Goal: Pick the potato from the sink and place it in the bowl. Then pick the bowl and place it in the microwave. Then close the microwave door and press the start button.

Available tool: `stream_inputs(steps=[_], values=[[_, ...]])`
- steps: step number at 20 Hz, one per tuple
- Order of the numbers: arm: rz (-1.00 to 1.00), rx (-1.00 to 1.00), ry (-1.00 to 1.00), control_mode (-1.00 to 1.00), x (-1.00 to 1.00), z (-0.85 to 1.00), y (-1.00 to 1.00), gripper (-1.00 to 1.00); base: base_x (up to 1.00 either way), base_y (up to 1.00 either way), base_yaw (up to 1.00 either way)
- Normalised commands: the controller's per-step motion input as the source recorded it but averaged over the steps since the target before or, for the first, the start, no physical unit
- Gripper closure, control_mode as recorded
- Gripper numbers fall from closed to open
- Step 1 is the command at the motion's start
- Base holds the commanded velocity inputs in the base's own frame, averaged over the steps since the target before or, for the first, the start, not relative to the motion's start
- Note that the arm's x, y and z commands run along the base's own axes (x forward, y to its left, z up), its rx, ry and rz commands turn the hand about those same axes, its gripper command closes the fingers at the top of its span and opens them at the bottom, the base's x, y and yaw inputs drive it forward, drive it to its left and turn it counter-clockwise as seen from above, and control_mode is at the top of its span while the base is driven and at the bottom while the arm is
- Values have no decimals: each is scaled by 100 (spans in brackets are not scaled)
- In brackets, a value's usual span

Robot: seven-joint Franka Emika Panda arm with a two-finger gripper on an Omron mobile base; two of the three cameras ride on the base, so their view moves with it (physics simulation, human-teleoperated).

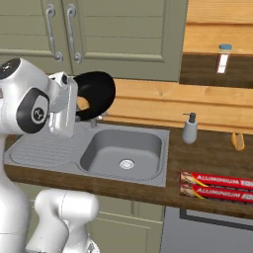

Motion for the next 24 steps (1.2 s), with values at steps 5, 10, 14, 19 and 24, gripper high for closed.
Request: stream_inputs(steps=[5,10,14,19,24], values=[[-1,4,-3,-100,-34,30,7,100,0,0,0],[0,5,-17,-100,-47,0,4,100,0,0,0],[0,2,-14,100,-27,14,5,100,-1,0,0],[0,0,0,100,0,0,0,100,-32,-10,-6],[0,0,0,100,0,0,0,100,-42,-35,-31]])
